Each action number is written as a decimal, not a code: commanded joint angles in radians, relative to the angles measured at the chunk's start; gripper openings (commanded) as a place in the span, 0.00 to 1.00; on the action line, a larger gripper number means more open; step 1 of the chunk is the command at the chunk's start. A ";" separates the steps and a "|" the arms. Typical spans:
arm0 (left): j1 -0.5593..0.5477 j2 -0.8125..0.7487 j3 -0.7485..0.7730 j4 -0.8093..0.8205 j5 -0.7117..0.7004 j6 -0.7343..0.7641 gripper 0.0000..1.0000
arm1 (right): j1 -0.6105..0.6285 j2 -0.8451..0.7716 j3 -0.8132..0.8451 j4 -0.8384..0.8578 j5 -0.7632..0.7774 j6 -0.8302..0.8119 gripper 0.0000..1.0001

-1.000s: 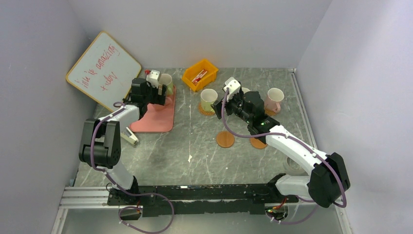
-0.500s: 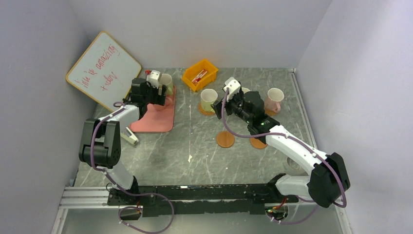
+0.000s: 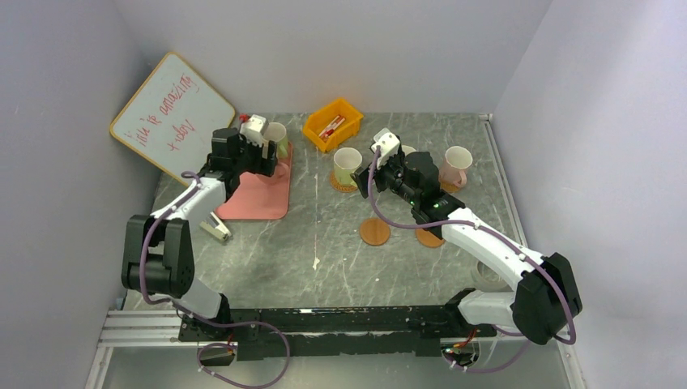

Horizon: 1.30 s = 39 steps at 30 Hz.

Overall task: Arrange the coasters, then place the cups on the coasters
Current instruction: Pick up the cup from the tray, then place the cup at the center of the board.

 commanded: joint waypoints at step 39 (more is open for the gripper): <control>-0.363 -0.249 -0.216 0.018 0.265 0.202 0.74 | -0.001 0.001 -0.009 0.047 -0.023 -0.015 0.92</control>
